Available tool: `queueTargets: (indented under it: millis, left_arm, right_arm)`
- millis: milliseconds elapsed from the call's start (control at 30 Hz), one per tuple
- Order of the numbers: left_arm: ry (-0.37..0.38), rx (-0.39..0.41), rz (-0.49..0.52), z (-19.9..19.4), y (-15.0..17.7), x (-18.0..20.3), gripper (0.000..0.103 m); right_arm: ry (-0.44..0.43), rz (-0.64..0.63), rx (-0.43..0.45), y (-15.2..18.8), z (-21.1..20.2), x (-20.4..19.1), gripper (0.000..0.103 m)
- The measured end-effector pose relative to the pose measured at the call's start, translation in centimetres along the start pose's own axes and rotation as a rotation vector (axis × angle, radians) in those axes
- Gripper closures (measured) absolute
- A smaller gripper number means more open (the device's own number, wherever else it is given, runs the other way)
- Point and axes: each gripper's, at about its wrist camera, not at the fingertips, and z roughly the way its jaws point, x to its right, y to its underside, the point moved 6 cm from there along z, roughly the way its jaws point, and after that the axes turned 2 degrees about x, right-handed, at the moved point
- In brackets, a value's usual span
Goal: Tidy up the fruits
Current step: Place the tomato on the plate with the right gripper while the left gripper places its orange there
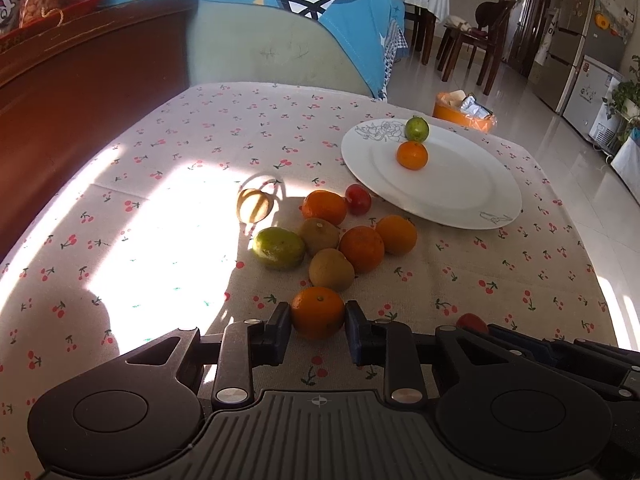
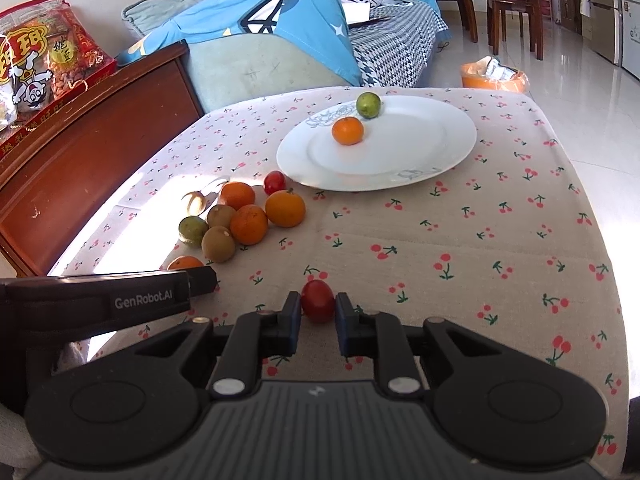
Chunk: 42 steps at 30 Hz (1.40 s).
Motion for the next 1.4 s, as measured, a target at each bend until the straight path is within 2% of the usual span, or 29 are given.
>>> queueTargets:
  millis: [533,1000,1400]
  left_arm:
    - [0.061,0.057,0.009,0.1,-2.7,2.6,0.077]
    - [0.118,0.085,-0.054,3.4,-7.2,3.4,0.077]
    - [0.134,0.058,-0.058,6.7,-8.3,4.3,0.076]
  right_arm:
    - [0.008,0.105,0.063,-2.4,-0.1,2.0,0.085]
    - [0.012,0.257,0.161,-6.9,1.0,5.6,0.085]
    - [0.017,0.246,0.171,-8.4,3.8,6.1,0.085]
